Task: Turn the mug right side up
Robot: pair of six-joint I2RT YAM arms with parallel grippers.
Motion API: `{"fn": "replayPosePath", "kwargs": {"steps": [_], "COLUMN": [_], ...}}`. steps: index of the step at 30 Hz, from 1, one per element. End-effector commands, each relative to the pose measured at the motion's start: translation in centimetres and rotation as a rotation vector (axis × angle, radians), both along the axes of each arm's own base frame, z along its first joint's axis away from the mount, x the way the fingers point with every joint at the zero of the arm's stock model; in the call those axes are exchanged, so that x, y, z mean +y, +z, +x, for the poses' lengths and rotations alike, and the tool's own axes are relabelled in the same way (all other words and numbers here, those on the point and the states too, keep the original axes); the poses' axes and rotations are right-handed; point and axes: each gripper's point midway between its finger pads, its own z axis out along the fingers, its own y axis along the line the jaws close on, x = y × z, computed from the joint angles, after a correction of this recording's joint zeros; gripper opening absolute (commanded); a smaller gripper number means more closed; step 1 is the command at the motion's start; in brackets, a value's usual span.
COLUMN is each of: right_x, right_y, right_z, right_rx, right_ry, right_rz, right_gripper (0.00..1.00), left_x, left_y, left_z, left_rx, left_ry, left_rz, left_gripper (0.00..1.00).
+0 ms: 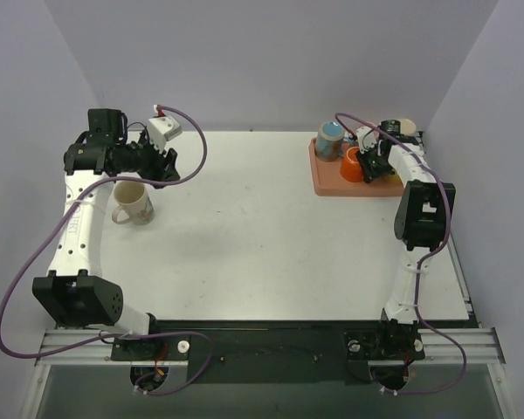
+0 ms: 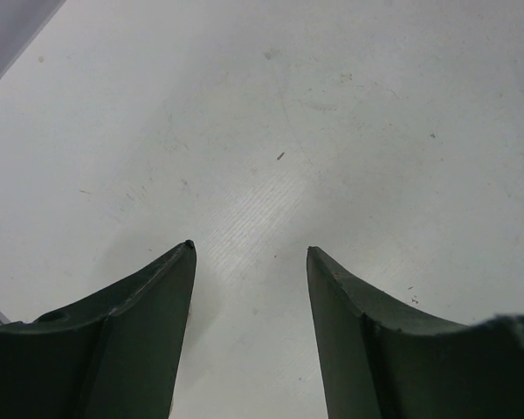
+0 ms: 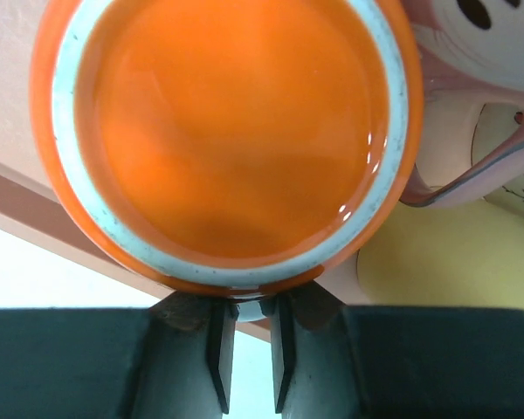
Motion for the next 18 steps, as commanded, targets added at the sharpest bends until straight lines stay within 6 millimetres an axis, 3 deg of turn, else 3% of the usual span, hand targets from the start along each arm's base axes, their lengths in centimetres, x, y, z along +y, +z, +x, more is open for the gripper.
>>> {"fn": "replayPosePath", "kwargs": {"steps": [1, 5, 7, 8, 9, 10, 13, 14, 15, 16, 17, 18], "right_x": [-0.2, 0.4, 0.6, 1.0, 1.3, 1.8, 2.6, 3.2, 3.7, 4.2, 6.3, 8.1], "right_y": [2.5, 6.7, 10.2, 10.3, 12.1, 12.1, 15.1, 15.0, 16.9, 17.6, 19.6, 20.6], "right_z": [0.1, -0.8, -1.1, -1.6, -1.5, -2.1, -3.0, -3.5, -4.0, -4.5, -5.2, -5.7], "right_rx": [-0.046, -0.122, -0.215, -0.220, -0.272, -0.271, -0.340, -0.333, -0.372, -0.378, -0.408, -0.422], "right_ry": [-0.020, -0.069, -0.128, -0.162, -0.166, -0.185, -0.209, -0.223, -0.227, -0.247, -0.206, -0.205], "right_rz": [0.011, 0.026, 0.061, 0.095, 0.112, 0.133, 0.174, 0.195, 0.219, 0.263, 0.316, 0.383], "right_gripper": [0.00, 0.00, 0.00, 0.00, 0.00, 0.00, 0.00, 0.00, 0.00, 0.00, 0.00, 0.00], "left_x": [-0.9, -2.0, -2.9, -3.2, -3.7, -4.0, -5.5, -7.0, -7.6, -7.9, -8.4, -8.7], "left_y": [2.0, 1.9, 2.2, 2.6, 2.6, 2.9, 4.4, 4.7, 5.4, 6.0, 7.5, 7.3], "left_z": [-0.2, -0.4, -0.6, -0.2, -0.3, -0.1, -0.6, -0.8, -1.5, -1.4, -1.7, -1.9], "left_rx": [-0.056, 0.001, 0.072, 0.056, 0.110, 0.101, 0.182, 0.188, 0.226, 0.204, 0.188, 0.202], "left_ry": [-0.017, 0.023, 0.097, 0.107, 0.156, 0.158, 0.212, 0.175, 0.170, 0.155, 0.141, 0.138], "left_rz": [-0.052, -0.164, -0.286, -0.325, -0.393, -0.435, -0.624, -0.666, -0.722, -0.755, -0.806, -0.829], "left_gripper": [0.64, 0.63, 0.63, 0.63, 0.63, 0.63, 0.63, 0.63, 0.63, 0.63, 0.63, 0.64]}}
